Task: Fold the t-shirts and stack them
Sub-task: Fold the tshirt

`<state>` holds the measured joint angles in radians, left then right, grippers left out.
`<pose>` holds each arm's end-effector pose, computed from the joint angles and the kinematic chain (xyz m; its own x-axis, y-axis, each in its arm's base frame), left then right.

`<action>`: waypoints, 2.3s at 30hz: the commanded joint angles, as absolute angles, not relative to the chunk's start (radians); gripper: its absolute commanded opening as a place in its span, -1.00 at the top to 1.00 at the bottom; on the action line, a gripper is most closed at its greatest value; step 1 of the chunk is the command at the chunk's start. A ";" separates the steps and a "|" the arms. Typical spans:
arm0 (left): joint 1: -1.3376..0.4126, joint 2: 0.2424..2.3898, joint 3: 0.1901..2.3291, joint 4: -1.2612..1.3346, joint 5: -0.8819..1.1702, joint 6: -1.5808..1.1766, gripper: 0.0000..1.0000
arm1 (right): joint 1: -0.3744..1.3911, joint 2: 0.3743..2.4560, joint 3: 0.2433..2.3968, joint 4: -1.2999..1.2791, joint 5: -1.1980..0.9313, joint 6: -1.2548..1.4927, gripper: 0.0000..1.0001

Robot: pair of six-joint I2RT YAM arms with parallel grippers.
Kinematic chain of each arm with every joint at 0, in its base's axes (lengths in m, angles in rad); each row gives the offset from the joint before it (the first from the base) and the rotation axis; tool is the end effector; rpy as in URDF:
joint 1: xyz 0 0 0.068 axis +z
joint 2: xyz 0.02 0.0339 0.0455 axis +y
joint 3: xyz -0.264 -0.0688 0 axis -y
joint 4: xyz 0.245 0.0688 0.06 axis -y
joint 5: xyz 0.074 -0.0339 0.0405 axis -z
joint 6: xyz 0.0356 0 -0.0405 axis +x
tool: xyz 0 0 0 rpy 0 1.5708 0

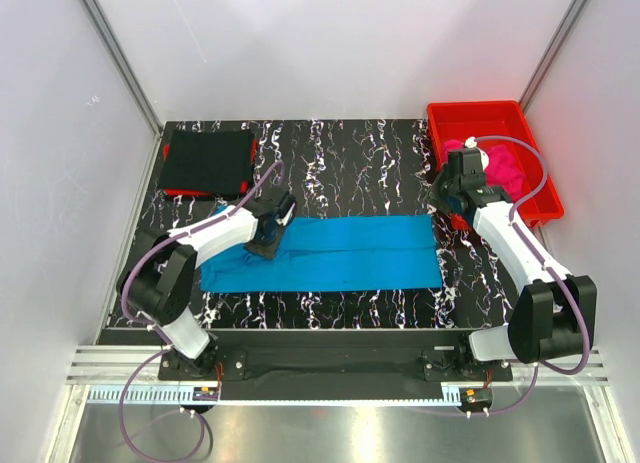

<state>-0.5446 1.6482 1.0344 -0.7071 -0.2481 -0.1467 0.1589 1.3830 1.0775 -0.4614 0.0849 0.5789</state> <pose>0.2629 -0.1490 0.1795 -0.8857 0.3708 -0.2794 0.3243 0.9247 0.1992 0.2979 0.0447 0.2804 -0.6268 0.4516 -0.6349 0.2933 0.8917 0.3447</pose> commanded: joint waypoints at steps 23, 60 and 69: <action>-0.546 1.664 1.080 -0.684 -0.259 -0.124 0.98 | 0.156 1.341 1.080 -0.457 0.091 0.557 0.37; -0.548 1.652 1.158 -0.782 -0.235 -0.118 1.00 | 0.156 1.324 1.072 -0.459 0.100 0.563 0.38; -0.548 1.690 1.215 -0.914 -0.098 -0.121 1.00 | 0.158 1.318 1.075 -0.463 0.098 0.568 0.38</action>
<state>-0.5446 1.6875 1.1854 -0.8452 -0.1783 -0.1242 0.1589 1.3537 1.0718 -0.4614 0.0872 0.5720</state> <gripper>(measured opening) 0.008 0.311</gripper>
